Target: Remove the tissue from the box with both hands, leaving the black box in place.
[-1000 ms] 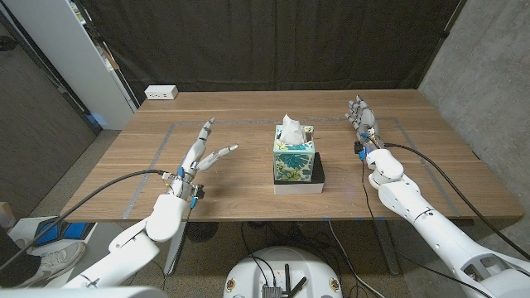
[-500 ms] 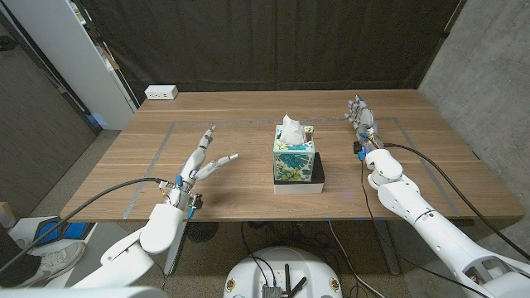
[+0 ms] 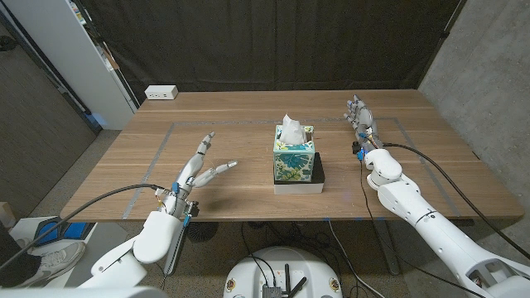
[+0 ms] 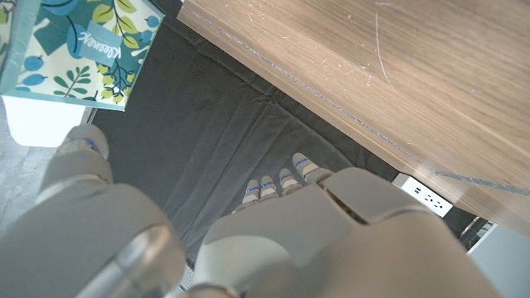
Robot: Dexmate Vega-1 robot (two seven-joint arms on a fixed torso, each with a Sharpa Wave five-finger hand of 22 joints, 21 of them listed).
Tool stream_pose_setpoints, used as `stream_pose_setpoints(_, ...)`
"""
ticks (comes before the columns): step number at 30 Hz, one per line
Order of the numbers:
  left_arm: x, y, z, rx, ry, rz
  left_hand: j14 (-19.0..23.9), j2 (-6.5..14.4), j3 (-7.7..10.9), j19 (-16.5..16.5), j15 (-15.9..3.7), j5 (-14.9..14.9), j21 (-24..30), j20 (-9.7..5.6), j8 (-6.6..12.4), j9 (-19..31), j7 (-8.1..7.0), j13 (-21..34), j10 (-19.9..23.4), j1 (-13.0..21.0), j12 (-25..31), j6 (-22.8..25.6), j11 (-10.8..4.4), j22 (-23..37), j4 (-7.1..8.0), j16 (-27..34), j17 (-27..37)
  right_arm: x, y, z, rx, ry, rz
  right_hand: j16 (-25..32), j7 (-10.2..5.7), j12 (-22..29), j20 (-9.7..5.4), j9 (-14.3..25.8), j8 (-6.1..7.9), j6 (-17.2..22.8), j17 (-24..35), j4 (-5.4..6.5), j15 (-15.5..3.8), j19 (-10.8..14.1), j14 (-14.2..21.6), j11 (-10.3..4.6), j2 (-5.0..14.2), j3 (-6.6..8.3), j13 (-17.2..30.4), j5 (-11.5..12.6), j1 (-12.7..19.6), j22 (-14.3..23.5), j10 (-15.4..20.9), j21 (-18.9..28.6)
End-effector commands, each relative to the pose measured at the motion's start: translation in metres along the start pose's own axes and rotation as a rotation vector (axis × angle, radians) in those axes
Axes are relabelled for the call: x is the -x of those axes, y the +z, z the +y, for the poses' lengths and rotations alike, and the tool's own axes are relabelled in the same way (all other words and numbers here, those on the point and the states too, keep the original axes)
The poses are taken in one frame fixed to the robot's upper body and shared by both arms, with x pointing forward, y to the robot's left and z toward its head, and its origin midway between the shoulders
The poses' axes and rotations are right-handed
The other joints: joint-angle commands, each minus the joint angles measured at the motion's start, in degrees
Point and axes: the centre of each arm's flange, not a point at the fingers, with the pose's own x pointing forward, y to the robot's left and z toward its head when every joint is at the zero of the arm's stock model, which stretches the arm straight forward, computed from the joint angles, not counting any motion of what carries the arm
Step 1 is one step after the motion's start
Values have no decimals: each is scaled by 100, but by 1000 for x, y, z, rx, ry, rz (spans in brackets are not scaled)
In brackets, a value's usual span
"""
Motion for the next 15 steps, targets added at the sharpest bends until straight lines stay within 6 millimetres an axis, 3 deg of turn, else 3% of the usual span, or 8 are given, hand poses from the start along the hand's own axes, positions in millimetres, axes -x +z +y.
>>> stream_pose_setpoints(1,-5,-3,0,0,-30,-19,-1044,17,-59,68,-34,47,41,8,32,21,-48,18,-1401,100,47,-2077,-40,24,10,25,15,3,4,3,15,2,1,5,19,-13,28,11,27,2,-2,-56,42,21,34,12,64,9,27,40,19,23,-6,35)
stream_pose_setpoints(15,-33,1,-2,14,-204,-69,-852,-1,-279,228,-107,113,75,83,139,11,-170,13,-1134,169,121,-1775,-149,22,18,58,12,0,2,3,14,-6,4,7,19,-12,24,12,29,4,-4,-68,38,21,36,22,74,3,27,41,12,23,-4,34)
